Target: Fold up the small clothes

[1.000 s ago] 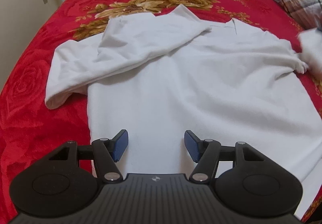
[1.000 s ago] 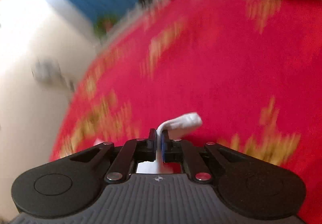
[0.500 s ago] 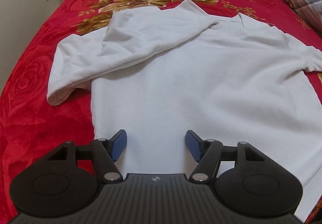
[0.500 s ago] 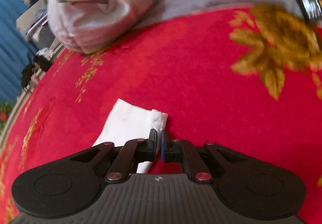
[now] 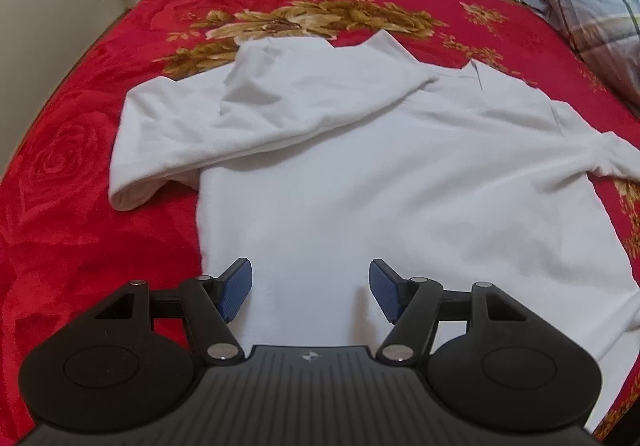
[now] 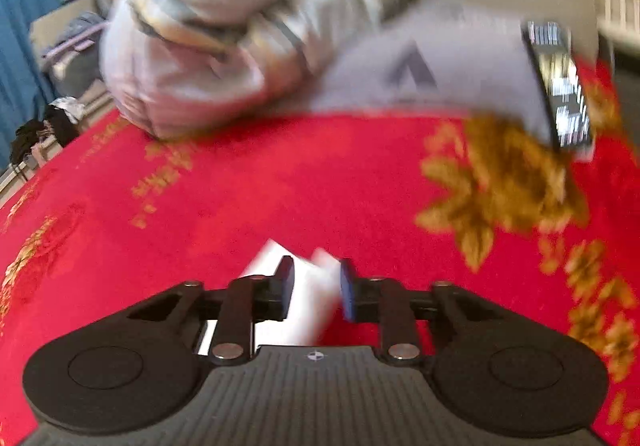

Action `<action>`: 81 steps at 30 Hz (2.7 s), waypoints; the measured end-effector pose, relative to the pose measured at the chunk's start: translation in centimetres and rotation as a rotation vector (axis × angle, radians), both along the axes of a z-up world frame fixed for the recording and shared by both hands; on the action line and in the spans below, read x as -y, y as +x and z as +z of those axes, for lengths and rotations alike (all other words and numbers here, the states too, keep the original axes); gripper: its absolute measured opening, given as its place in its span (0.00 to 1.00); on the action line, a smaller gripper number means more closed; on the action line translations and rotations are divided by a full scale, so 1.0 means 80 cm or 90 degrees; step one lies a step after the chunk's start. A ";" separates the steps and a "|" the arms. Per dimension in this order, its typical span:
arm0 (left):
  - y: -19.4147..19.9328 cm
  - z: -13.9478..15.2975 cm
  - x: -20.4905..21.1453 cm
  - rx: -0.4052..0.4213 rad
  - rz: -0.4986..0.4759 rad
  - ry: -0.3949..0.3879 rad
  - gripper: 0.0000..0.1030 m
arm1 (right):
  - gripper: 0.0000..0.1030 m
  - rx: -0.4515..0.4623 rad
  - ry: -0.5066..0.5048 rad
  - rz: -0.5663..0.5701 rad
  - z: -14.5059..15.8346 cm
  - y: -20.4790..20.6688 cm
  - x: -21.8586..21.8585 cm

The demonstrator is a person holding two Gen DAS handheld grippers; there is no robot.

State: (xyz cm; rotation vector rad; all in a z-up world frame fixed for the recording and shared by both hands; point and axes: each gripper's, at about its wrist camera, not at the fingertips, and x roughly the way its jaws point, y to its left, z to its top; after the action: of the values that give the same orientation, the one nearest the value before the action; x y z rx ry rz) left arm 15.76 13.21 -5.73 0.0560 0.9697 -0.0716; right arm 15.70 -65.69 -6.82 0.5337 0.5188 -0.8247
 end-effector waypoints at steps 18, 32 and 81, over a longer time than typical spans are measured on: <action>-0.144 0.026 -0.090 -0.005 0.077 -0.104 0.57 | 0.42 -0.109 0.224 0.710 0.026 -0.135 -0.336; -0.225 0.009 -0.080 -0.049 0.121 -0.189 0.06 | 0.04 -0.133 0.219 0.721 0.036 -0.188 -0.363; 0.088 0.010 0.072 0.114 -0.085 -0.036 0.57 | 0.03 -0.046 0.286 0.483 -0.007 0.075 -0.295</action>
State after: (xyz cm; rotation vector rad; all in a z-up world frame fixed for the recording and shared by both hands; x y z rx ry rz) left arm 22.78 7.43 -4.93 0.0738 0.7835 -0.2134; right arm 21.66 -42.06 -7.38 0.6526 0.9082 0.0066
